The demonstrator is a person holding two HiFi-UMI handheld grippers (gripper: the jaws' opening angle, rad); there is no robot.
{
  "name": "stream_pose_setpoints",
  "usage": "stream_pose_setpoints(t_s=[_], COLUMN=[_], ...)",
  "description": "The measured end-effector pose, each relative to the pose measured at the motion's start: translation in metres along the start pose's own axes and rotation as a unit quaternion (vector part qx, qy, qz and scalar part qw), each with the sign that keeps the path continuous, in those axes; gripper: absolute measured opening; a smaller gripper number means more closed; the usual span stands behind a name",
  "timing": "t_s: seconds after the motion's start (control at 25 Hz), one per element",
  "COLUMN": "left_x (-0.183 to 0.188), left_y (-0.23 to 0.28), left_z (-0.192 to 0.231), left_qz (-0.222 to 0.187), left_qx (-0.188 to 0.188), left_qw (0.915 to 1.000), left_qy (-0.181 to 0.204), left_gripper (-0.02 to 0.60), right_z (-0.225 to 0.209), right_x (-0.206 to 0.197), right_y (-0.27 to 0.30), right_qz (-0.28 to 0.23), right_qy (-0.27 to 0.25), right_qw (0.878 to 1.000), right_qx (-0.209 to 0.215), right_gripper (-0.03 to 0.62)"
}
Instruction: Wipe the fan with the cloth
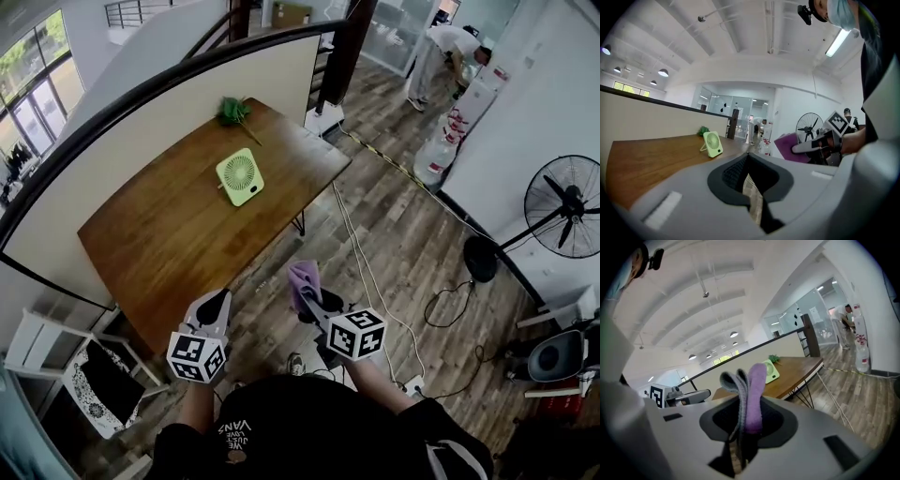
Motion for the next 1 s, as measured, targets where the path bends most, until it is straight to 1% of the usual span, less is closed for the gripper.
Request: stream_pose_setpoints(t_s=[0.2,0.32,0.48,0.6,0.8,1.0], left_x=[0.001,-0.002,-0.013,-0.01,-0.006,-0.003], left_y=[0.021,0.027,0.025,0.026,0.043,0.079], left_z=[-0.023,-0.03,-0.032,-0.025,-0.011,0.009], left_qz=[-0.011,-0.014,0.008,0.006,0.006,0.007], left_qx=[0.046,0.073,0.101,0.119,0.12,0.109], left_qw=[0.9987,0.9969,0.9944,0.9921,0.992,0.9931], left_qy=[-0.018,-0.029,-0.031,-0.039,-0.038,-0.044], left_gripper=[0.012,0.012,0.012,0.012,0.012,0.012], right_z=[-0.039,-0.056,-0.064,-0.063,-0.069,-0.084], right_x=[0.008,0.011,0.012,0.014,0.022,0.034], right_y=[-0.012,-0.011,-0.004,0.003,0.024,0.046], right_qz=[0.018,0.032,0.037,0.038,0.042,0.047], right_qy=[0.002,-0.008,-0.003,0.001,-0.006,-0.011], right_qw=[0.999,0.998,0.997,0.996,0.995,0.996], right_qx=[0.032,0.048,0.069,0.082,0.087,0.081], right_gripper=[0.1,0.101,0.101,0.101,0.1,0.101])
Point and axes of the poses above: the fingertips, and each gripper's own axes: y forward along the fingers, z to its left, x out of its top, the point moved 1 cm from there along -y, backward along the fingers, and after that the axes turned 5 degrees about x, right-handed, at the moved point
